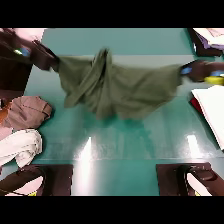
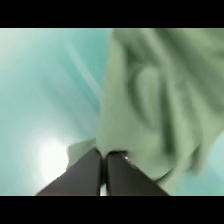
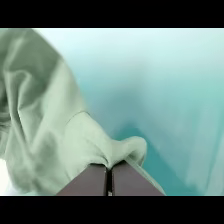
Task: Fold the shirts.
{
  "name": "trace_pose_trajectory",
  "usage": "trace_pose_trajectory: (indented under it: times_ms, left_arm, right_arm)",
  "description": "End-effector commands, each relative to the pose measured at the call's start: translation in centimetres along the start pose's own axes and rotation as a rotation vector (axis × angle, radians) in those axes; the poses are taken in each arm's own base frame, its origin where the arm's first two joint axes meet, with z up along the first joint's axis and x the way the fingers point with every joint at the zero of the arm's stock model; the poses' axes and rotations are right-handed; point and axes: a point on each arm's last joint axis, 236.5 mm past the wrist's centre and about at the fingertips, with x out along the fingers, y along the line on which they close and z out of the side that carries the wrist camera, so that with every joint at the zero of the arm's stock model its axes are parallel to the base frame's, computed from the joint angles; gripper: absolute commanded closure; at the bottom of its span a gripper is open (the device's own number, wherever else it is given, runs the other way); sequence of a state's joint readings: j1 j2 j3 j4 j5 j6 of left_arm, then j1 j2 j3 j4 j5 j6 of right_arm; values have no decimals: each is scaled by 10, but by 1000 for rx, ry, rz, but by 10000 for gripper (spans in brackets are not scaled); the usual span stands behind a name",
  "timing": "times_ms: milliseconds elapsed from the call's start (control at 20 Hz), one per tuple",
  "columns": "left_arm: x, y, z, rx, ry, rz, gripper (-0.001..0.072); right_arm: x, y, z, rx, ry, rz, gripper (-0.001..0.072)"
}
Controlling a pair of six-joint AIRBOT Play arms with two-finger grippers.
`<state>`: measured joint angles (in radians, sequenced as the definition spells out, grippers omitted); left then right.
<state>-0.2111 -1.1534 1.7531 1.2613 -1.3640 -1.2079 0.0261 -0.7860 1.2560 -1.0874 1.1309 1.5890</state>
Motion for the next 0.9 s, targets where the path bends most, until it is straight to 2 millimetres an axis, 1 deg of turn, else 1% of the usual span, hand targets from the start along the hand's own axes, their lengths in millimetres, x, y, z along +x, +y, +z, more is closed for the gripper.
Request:
trace_pose_trajectory:
  times_ms: [0, 100, 200, 250, 300, 350, 400, 450, 500, 550, 600, 650, 750, 850]
  left_arm:
    - [-87, -6, 49, 42, -202, 91, 684]
    - [-127, -16, 58, 64, -277, 113, 684]
    - [-159, -25, 62, 85, -340, 132, 684]
    - [-167, -27, 62, 90, -354, 141, 684]
    - [-170, -27, 60, 91, -352, 148, 684]
    - [-167, -24, 56, 88, -335, 154, 684]
    - [-159, -20, 51, 83, -307, 161, 684]
    - [-148, -17, 44, 74, -276, 157, 684]
    - [-130, -14, 34, 60, -227, 145, 684]
    - [-109, -11, 21, 43, -169, 127, 684]
    - [-83, -9, 1, 20, -92, 101, 684]
    - [-56, -7, -21, -4, -11, 76, 684]
    - [1, -9, -81, -69, 173, 12, 684]
    - [48, -13, -143, -125, 332, -34, 684]
  right_arm:
    - [-85, -2, 26, -26, -122, -99, 698]
    - [-115, 4, 28, -44, -153, -134, 698]
    - [-136, 3, 27, -45, -172, -182, 698]
    - [-142, -4, 27, -33, -169, -218, 698]
    - [-146, -14, 27, -10, -155, -254, 698]
    - [-146, -26, 27, 20, -135, -287, 698]
    - [-144, -40, 27, 56, -106, -315, 699]
    - [-140, -52, 26, 88, -74, -333, 698]
    - [-131, -63, 26, 117, -37, -330, 699]
    - [-118, -72, 24, 137, 7, -319, 698]
    - [-104, -79, 23, 148, 53, -307, 698]
    - [-88, -84, 20, 156, 103, -282, 698]
    - [-43, -89, 4, 171, 230, -222, 697]
    - [8, -93, -27, 193, 377, -168, 698]
